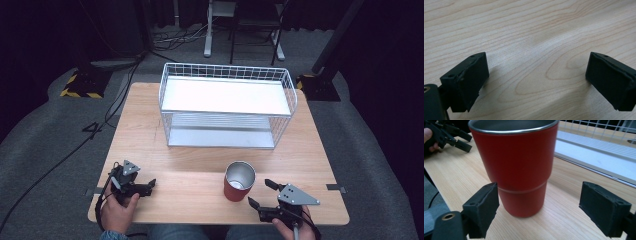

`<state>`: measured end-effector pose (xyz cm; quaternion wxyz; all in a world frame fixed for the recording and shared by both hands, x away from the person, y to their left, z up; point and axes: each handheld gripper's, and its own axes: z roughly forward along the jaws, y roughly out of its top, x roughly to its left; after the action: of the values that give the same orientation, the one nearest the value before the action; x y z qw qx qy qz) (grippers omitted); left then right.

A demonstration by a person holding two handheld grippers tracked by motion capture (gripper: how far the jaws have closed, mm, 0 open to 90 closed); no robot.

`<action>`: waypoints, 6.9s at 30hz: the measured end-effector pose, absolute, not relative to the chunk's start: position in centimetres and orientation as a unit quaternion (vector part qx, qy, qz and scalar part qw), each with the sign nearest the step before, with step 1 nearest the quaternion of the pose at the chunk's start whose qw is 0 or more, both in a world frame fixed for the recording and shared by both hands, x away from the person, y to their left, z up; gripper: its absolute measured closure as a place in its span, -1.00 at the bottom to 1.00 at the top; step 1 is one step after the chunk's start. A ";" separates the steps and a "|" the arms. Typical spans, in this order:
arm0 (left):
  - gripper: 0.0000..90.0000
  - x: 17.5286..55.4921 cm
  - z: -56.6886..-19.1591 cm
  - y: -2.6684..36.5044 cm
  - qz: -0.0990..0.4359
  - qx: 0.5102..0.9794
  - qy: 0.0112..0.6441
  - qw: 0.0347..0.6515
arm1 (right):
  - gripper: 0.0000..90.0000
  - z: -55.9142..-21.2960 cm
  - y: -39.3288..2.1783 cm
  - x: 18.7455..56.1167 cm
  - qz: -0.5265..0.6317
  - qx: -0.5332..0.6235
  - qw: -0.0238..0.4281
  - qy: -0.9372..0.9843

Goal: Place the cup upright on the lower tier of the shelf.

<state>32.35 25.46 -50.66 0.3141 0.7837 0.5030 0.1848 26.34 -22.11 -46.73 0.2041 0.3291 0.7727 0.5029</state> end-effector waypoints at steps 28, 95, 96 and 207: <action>-0.89 32.4 -50.7 25.5 0.185 0.783 0.503 0.315 | -0.66 -48.7 -17.8 28.6 0.480 0.320 0.173 0.798; -0.89 32.4 -50.7 25.4 0.184 0.784 0.503 0.314 | -0.62 -47.3 -13.8 32.4 0.481 0.302 0.190 0.801; -0.89 32.4 -50.7 25.4 0.184 0.784 0.503 0.314 | -0.62 -47.2 -13.7 32.6 0.481 0.301 0.190 0.802; -0.89 32.4 -50.7 25.4 0.184 0.783 0.504 0.314 | -0.65 -48.4 -10.9 48.9 0.420 0.419 0.242 0.768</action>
<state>32.42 25.43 -50.66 0.3144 0.7828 0.5044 0.1843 48.90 -10.87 -48.43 0.2416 0.4194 0.7677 0.4200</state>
